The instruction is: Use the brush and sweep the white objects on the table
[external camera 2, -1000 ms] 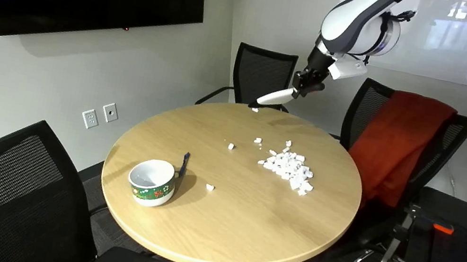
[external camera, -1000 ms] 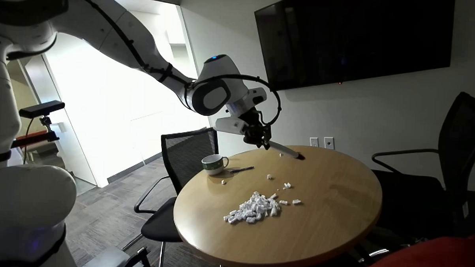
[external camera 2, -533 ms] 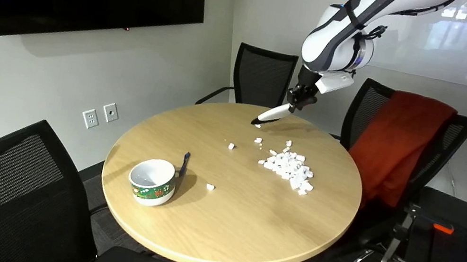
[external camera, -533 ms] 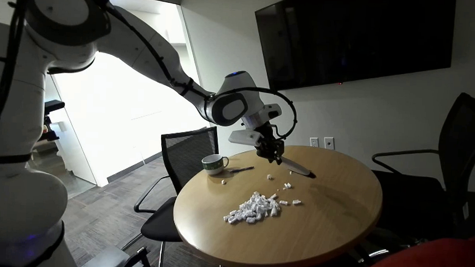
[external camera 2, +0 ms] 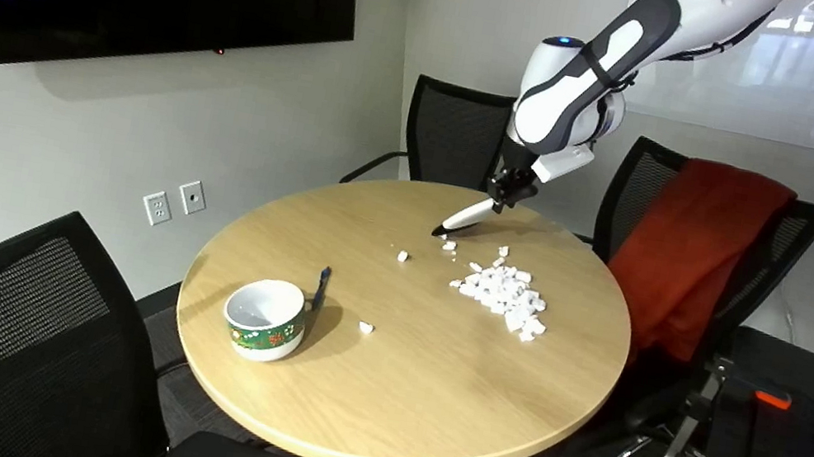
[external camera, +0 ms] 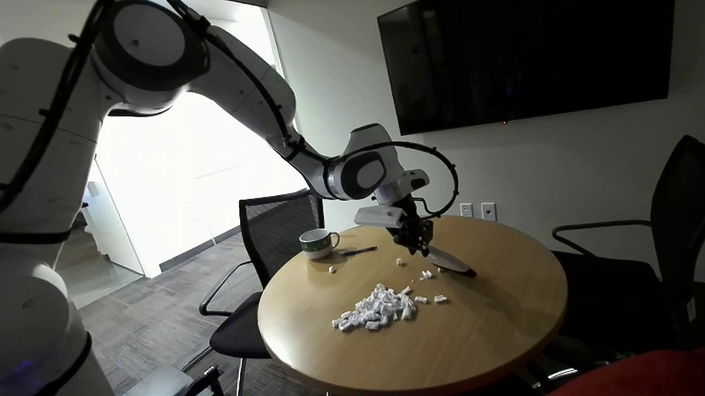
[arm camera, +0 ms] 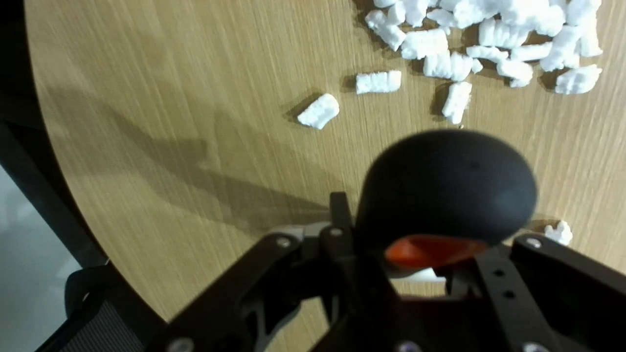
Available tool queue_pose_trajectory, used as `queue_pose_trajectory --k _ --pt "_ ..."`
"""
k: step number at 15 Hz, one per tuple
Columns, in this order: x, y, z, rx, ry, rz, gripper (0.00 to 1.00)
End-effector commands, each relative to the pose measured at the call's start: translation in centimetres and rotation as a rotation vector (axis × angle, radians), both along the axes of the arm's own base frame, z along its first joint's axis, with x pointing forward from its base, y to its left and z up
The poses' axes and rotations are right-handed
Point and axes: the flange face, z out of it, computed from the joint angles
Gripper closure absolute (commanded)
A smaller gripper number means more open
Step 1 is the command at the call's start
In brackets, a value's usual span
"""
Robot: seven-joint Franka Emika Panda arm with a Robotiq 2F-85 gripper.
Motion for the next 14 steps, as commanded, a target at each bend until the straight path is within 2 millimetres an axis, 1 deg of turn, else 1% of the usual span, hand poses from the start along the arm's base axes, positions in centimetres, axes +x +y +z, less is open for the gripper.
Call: queue_pose_trajectory --k 1,4,8,11,14 --pt "0.6 0.9 0.1 0.002 0.003 0.022 0.86" --pt "-0.3 2.3 0.1 0.013 0.027 0.046 0.86" --pt "-2.8 3.5 -0.1 0.002 0.059 0.054 0.86" --pt "-5.4 4.6 0.1 0.003 0.081 0.075 0.86" --pt "-8.0 6.2 0.4 0.004 0.095 0.106 0.86"
